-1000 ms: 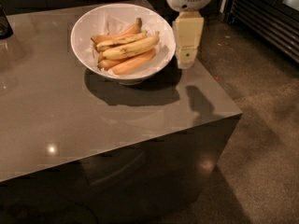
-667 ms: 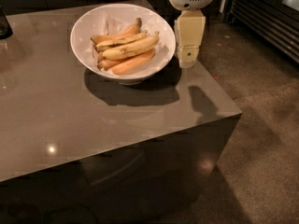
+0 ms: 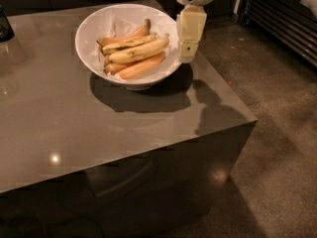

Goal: Pick banana from white bowl

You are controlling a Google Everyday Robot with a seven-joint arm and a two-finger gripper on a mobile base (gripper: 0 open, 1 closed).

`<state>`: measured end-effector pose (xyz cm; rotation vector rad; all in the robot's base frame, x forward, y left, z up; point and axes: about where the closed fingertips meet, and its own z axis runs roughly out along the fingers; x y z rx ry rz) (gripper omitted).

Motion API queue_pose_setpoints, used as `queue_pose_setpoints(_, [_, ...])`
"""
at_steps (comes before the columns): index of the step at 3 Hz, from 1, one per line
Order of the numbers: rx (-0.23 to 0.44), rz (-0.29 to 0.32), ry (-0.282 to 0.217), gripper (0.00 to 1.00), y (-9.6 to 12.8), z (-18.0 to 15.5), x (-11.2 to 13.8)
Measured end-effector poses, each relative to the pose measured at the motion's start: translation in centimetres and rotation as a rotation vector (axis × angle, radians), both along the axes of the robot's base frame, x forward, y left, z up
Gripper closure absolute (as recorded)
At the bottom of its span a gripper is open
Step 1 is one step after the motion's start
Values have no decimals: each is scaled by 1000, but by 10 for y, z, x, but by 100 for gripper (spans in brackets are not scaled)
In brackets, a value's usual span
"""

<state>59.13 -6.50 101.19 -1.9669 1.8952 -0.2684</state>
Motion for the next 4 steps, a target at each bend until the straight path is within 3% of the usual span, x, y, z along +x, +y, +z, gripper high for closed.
queue_pose_setpoints(1, [68, 16, 34, 0, 3, -9, 16])
queue_pose_setpoints(3, [119, 29, 74, 0, 8, -19, 33])
queue_pose_setpoints(4, [107, 40, 94, 11, 14, -23, 41])
